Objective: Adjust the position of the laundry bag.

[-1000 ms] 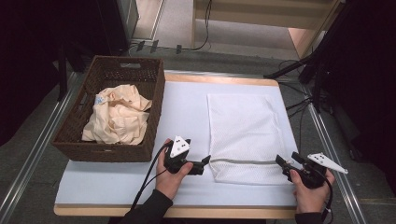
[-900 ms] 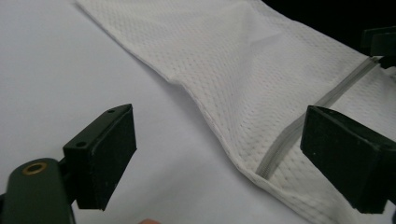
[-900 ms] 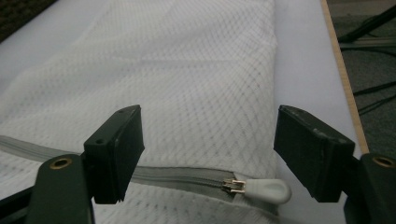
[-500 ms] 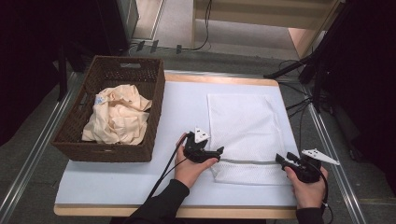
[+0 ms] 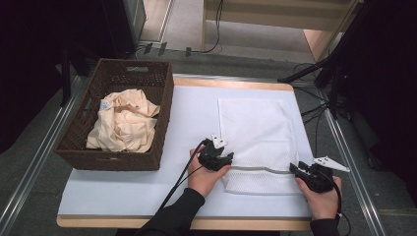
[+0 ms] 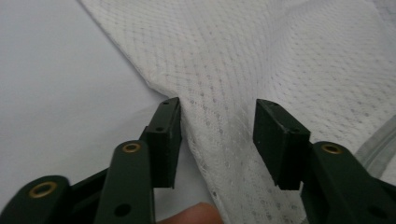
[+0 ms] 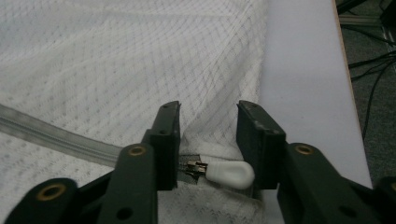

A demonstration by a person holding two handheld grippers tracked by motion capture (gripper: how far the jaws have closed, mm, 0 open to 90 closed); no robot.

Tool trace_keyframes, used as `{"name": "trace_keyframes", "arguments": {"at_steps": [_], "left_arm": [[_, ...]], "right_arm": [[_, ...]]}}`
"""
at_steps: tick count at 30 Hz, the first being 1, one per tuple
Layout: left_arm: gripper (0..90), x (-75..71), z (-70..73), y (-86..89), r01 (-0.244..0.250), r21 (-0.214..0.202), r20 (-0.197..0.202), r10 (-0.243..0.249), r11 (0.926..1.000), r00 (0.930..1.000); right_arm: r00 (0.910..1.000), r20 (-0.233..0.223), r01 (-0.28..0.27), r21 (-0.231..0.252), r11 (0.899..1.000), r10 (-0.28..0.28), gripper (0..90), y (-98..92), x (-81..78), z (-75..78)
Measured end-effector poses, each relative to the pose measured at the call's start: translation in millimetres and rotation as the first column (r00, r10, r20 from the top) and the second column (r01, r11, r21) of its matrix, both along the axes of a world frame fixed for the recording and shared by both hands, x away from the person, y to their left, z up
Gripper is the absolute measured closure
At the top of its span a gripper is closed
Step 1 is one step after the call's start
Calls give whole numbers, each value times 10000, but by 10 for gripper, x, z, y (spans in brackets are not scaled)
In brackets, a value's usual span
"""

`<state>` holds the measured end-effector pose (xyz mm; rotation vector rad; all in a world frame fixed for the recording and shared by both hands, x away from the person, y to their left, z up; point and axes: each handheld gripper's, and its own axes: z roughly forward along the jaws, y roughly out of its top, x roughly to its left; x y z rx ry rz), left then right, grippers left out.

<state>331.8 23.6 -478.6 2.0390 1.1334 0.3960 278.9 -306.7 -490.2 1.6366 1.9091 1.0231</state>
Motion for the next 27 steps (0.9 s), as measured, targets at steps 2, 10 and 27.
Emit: {"name": "trace_keyframes", "arguments": {"at_steps": [2,10,27], "left_arm": [[654,2,2,-3,-64,139,51,63,9999,10000],[898,25,9,31,55,-83,-257,-57,10000,9997],[900,29,25,181,-111,-417,-433,93,9991,9990]], "right_arm": [[10000,23,24,-222,9998,-23,690,21,-2,-1],[9998,11,-221,158,9996,220,857,-10,-13,2],[9986,206,-490,560,9972,479,869,29,-71,18]]}}
